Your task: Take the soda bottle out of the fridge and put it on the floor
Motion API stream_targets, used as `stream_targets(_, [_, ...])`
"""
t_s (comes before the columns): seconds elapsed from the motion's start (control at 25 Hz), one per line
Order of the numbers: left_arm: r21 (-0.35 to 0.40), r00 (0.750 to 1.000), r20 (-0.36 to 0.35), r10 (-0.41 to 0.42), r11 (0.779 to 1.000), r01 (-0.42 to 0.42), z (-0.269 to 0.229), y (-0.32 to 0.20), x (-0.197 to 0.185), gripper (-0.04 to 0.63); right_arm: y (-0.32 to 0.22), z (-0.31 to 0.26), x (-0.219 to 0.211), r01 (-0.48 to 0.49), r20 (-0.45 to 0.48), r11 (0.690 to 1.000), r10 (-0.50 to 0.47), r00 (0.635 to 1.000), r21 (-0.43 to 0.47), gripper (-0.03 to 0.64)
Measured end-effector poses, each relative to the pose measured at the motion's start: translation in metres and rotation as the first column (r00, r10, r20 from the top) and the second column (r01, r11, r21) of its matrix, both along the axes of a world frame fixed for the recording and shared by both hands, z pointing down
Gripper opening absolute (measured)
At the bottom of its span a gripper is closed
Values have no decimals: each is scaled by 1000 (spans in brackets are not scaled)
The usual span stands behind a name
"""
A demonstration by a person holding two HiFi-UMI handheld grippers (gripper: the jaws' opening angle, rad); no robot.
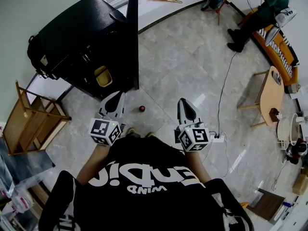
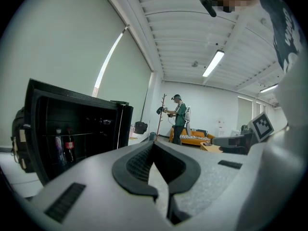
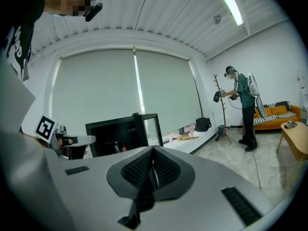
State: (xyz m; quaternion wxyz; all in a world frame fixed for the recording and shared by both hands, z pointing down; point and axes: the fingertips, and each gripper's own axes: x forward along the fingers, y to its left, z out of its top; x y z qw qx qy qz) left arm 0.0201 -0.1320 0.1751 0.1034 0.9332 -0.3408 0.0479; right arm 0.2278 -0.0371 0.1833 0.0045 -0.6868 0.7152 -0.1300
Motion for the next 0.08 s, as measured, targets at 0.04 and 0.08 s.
stream_targets(0.04, [-1, 1000, 1, 1, 1000, -1, 0, 1, 0, 7, 0, -1, 1, -2, 1, 1000, 2, 1000, 2, 21])
stream_targets(0.08, [-1, 1000, 2, 2, 1000, -2, -1, 1, 1, 8, 1, -1, 3, -3, 2, 1000, 3, 1000, 3, 21])
